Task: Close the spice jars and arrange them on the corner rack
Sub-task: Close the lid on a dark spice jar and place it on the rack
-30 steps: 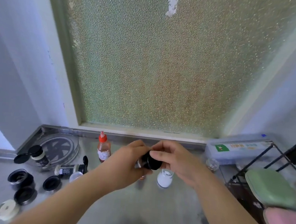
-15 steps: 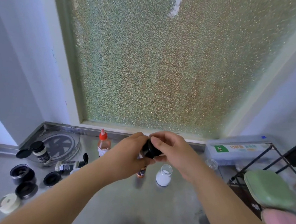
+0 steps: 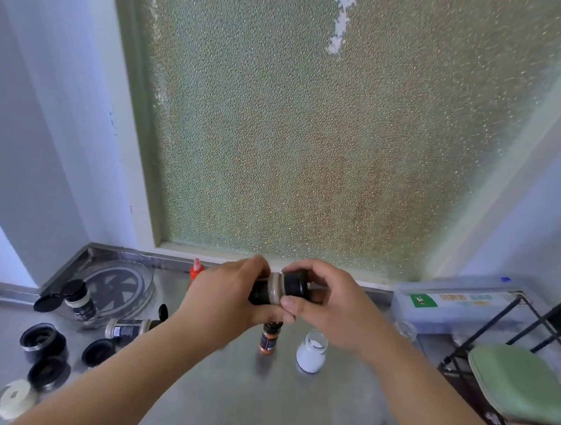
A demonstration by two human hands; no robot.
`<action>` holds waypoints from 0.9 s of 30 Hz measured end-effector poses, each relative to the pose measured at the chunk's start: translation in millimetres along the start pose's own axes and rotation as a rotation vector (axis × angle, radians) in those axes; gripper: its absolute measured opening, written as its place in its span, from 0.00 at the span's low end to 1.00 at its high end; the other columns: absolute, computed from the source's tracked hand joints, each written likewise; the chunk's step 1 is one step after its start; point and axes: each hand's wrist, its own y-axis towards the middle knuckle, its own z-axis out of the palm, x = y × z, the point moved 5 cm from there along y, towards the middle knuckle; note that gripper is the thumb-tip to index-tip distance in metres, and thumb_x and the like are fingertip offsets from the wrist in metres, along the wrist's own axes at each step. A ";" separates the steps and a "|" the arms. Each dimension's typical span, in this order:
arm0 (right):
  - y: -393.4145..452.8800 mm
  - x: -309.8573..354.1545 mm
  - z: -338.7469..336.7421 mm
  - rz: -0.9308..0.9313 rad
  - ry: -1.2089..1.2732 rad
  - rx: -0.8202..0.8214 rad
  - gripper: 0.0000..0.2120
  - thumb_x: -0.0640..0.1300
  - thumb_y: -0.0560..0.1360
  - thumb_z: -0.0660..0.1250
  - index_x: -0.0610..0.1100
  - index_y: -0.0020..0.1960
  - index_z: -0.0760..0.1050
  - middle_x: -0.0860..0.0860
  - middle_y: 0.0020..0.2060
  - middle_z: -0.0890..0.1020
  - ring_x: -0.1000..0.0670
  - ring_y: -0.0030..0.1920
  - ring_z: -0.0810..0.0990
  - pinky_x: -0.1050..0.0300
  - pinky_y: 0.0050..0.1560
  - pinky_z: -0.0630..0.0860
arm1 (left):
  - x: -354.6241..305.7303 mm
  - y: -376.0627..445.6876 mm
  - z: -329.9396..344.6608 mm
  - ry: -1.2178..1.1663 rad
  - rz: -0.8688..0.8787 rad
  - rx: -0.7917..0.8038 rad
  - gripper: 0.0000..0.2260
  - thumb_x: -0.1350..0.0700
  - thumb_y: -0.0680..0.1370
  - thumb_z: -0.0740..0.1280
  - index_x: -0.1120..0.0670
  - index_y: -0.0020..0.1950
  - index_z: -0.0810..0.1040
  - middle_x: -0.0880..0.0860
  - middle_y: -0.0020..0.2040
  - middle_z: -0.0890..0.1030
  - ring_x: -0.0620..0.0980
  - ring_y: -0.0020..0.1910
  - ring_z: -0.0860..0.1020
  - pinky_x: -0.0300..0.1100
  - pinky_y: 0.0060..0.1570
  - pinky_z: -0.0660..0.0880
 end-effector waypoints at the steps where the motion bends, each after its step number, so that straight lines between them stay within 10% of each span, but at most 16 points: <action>1: 1.0 0.1 0.2 -0.013 0.006 0.002 0.15 0.50 0.64 0.72 0.58 0.49 0.75 0.61 0.42 0.82 0.57 0.47 0.82 0.57 0.53 0.77 | 2.4 -0.2 2.5 0.068 -0.001 0.022 0.39 0.20 0.53 0.51 0.52 0.42 0.71 0.46 0.33 0.75 0.50 0.32 0.75 0.41 0.30 0.66; 11: -2.6 12.3 -12.0 -0.074 -0.156 0.026 0.10 0.50 0.67 0.72 0.59 0.47 0.75 0.59 0.40 0.82 0.58 0.42 0.81 0.60 0.48 0.78 | -3.6 -1.9 -1.8 -0.035 0.290 0.131 0.20 0.42 0.72 0.60 0.49 0.60 0.71 0.48 0.45 0.78 0.46 0.44 0.72 0.36 0.42 0.67; 17: -7.2 -0.1 5.9 0.276 0.121 0.127 0.16 0.55 0.77 0.59 0.45 0.40 0.75 0.48 0.26 0.79 0.51 0.23 0.77 0.60 0.25 0.73 | -12.0 0.8 -2.2 0.188 0.454 0.020 0.18 0.45 0.72 0.61 0.52 0.58 0.71 0.51 0.44 0.80 0.50 0.42 0.75 0.43 0.42 0.73; 20: -7.5 -6.1 5.2 0.342 0.066 0.196 0.29 0.68 0.67 0.57 0.47 0.56 0.73 0.49 0.40 0.82 0.51 0.36 0.83 0.57 0.37 0.80 | -5.7 2.4 2.1 0.117 0.380 0.125 0.19 0.44 0.71 0.60 0.52 0.59 0.71 0.50 0.44 0.80 0.51 0.41 0.75 0.41 0.41 0.74; 23: -4.1 5.1 -11.9 0.096 -0.172 0.194 0.28 0.59 0.68 0.70 0.64 0.65 0.65 0.61 0.59 0.75 0.61 0.58 0.77 0.58 0.60 0.74 | 0.0 1.9 0.2 0.007 0.296 0.144 0.19 0.43 0.72 0.60 0.50 0.59 0.71 0.49 0.44 0.79 0.49 0.41 0.73 0.36 0.42 0.67; 27: -2.9 7.8 -12.1 0.049 -0.072 0.161 0.06 0.48 0.76 0.65 0.50 0.52 0.75 0.52 0.39 0.82 0.55 0.40 0.83 0.57 0.46 0.80 | -1.4 -0.5 -2.2 0.005 0.313 0.092 0.18 0.44 0.73 0.61 0.50 0.59 0.72 0.49 0.44 0.79 0.49 0.42 0.72 0.37 0.43 0.67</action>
